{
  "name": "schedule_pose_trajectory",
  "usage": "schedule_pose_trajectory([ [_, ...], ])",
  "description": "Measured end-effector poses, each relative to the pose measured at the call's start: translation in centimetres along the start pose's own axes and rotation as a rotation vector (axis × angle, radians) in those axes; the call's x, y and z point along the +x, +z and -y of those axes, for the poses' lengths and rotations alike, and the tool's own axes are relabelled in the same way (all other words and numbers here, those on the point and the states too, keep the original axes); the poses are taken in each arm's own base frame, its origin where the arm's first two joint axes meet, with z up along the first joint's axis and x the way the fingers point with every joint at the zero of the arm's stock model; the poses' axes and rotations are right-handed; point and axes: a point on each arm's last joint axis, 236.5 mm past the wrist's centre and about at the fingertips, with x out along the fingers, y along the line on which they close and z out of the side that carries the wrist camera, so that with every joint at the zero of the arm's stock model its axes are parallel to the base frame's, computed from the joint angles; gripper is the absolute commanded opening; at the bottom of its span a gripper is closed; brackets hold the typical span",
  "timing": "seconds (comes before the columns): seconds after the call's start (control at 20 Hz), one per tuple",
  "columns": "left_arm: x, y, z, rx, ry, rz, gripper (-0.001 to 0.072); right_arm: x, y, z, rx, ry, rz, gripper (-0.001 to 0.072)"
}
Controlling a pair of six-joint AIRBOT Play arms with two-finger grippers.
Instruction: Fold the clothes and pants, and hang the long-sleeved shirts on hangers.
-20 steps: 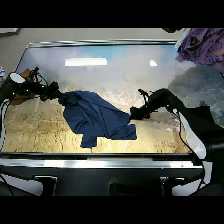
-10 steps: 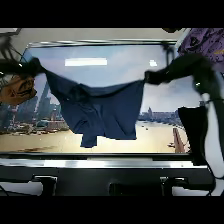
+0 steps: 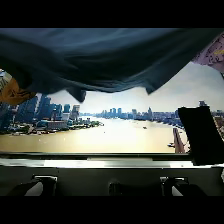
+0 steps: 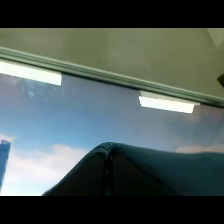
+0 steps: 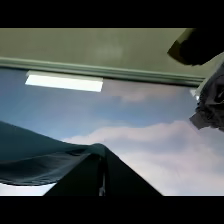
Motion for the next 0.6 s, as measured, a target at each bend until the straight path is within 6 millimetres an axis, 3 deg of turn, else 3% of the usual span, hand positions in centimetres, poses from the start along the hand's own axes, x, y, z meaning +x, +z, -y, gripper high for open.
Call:
schedule_pose_trajectory([
  [0.15,-6.2,1.6,0.5,-0.010,0.056,0.110,0.0018,-5.6,1.6,0.5,0.009,-0.049,0.091,0.0031],
  [0.3,-9.2,2.3,-0.1,-0.041,0.111,0.173,0.0018,-7.3,2.2,0.9,0.035,-0.073,0.132,0.0031],
  [0.45,-8.1,1.6,-1.5,-0.074,0.151,0.150,0.0018,-4.2,2.0,1.5,0.062,-0.082,0.100,0.0032],
  [0.6,-2.7,-0.6,-4.2,-0.093,0.198,0.035,0.0017,3.8,-0.5,2.4,0.090,-0.081,-0.028,0.0032],
])
